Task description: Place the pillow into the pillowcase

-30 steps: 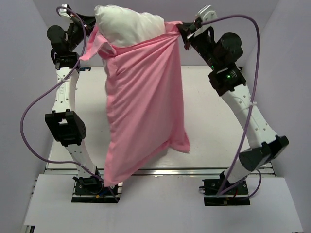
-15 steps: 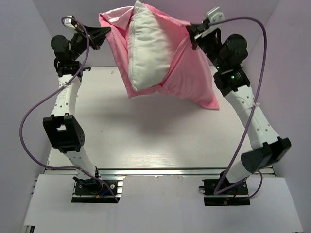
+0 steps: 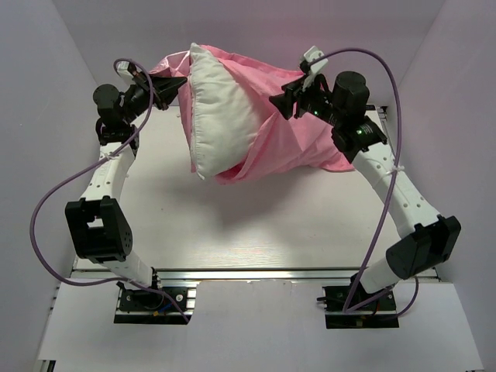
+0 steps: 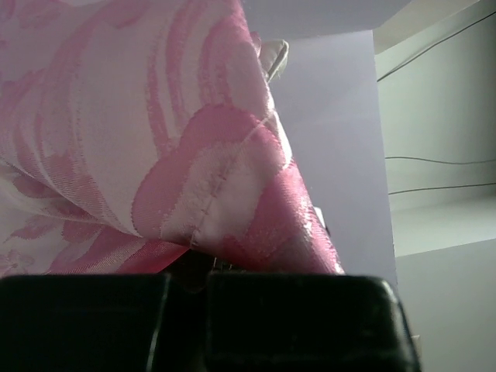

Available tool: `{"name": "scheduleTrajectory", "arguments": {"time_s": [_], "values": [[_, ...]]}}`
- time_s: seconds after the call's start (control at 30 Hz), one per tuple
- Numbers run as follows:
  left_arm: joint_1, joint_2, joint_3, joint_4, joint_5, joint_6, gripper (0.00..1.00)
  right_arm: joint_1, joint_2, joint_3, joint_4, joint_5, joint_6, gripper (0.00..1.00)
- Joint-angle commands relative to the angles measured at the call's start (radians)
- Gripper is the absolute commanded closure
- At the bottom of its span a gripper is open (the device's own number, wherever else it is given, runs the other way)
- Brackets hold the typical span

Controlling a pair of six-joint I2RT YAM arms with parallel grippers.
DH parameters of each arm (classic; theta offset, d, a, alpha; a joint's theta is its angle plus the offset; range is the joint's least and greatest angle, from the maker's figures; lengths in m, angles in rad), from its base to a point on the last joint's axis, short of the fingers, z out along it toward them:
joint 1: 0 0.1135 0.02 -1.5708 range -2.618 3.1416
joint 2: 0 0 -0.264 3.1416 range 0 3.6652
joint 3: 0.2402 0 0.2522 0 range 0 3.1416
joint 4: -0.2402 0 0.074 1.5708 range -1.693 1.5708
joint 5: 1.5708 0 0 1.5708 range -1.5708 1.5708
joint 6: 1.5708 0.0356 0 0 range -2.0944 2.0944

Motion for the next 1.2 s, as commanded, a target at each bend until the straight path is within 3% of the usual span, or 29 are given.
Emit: {"name": "scheduleTrajectory", "arguments": {"time_s": [0.0,0.1,0.3,0.37,0.47,0.53,0.67,0.93,1.17], "values": [[-0.008,-0.113,0.007,0.025,-0.018,0.032,1.00,-0.004,0.020,0.168,-0.060,-0.069,0.061,0.41],[-0.008,-0.135,-0.010,0.022,-0.031,0.037,1.00,-0.004,0.025,0.261,-0.111,-0.105,0.078,0.33],[-0.011,-0.140,-0.017,0.022,-0.038,0.037,1.00,-0.002,-0.021,0.336,-0.339,-0.190,0.144,0.38],[-0.014,-0.132,-0.009,0.020,-0.043,0.037,1.00,0.002,-0.040,0.309,-0.410,-0.230,0.220,0.40],[-0.026,-0.120,0.006,0.022,-0.052,0.037,1.00,0.030,-0.135,0.100,-0.412,-0.261,0.332,0.40],[-0.034,-0.115,0.013,0.025,-0.060,0.037,1.00,0.079,-0.221,-0.079,-0.357,-0.191,0.373,0.39],[-0.054,-0.112,0.016,0.026,-0.072,0.039,1.00,0.153,-0.288,-0.218,-0.301,-0.033,0.449,0.35],[-0.057,-0.129,-0.004,0.026,-0.083,0.040,1.00,0.182,-0.166,-0.164,-0.257,0.075,0.543,0.31],[-0.057,-0.130,0.000,0.031,-0.084,0.039,1.00,0.182,-0.080,-0.103,-0.252,0.162,0.535,0.34]]}}
